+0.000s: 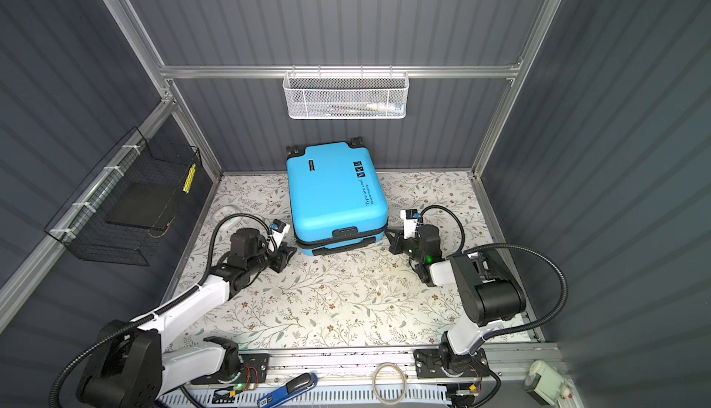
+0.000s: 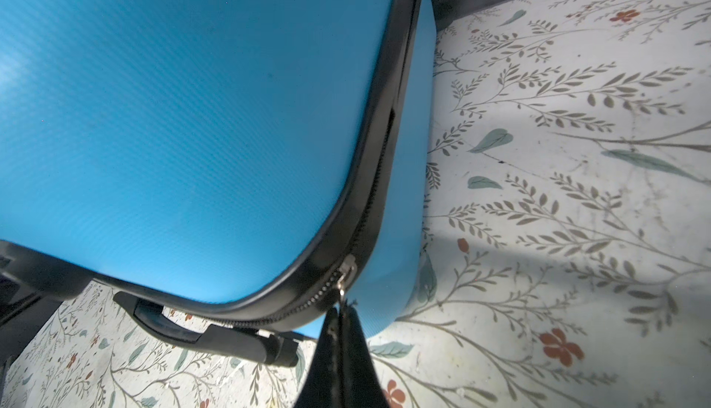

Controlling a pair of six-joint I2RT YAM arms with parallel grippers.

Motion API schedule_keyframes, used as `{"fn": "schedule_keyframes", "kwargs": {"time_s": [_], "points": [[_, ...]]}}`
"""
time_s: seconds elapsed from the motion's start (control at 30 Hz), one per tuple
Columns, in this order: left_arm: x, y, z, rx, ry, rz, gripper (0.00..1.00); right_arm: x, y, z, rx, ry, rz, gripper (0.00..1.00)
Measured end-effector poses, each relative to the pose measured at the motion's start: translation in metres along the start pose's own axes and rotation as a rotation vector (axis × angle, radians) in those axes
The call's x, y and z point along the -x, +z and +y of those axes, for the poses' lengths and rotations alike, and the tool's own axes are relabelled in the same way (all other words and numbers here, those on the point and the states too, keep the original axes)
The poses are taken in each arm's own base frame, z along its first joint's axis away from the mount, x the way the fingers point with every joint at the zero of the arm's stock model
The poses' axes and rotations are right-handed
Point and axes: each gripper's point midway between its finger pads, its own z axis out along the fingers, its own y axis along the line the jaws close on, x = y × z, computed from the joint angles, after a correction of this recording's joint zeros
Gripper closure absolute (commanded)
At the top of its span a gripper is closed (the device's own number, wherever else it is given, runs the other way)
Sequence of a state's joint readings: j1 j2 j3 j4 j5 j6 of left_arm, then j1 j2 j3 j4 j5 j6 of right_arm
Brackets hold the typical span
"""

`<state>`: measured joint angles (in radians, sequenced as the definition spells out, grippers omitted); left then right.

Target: Pack the luggage

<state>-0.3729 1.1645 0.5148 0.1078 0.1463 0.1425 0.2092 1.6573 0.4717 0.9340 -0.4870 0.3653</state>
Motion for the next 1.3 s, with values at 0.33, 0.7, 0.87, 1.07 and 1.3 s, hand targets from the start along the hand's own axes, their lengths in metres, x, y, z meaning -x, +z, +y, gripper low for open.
{"fn": "schedule_keyframes", "kwargs": {"time_s": [0.33,0.7,0.87,1.07,1.3], "points": [[0.006,-0.001,0.029,0.29,-0.004,-0.055,0.57,0.0,0.0,0.0,0.0,0.0,0.0,1.0],[0.005,0.016,0.031,0.287,-0.005,-0.017,0.59,0.0,0.0,0.0,-0.001,-0.003,0.0,1.0],[0.008,0.012,0.028,0.276,-0.013,-0.024,0.61,0.0,0.0,0.0,-0.001,-0.006,0.0,1.0],[0.011,0.005,0.025,0.256,-0.036,-0.033,0.62,0.0,0.0,0.0,-0.001,-0.006,0.0,1.0],[0.007,0.003,0.021,0.238,-0.06,-0.018,0.63,0.0,0.0,0.0,-0.001,-0.007,0.0,1.0]]}}
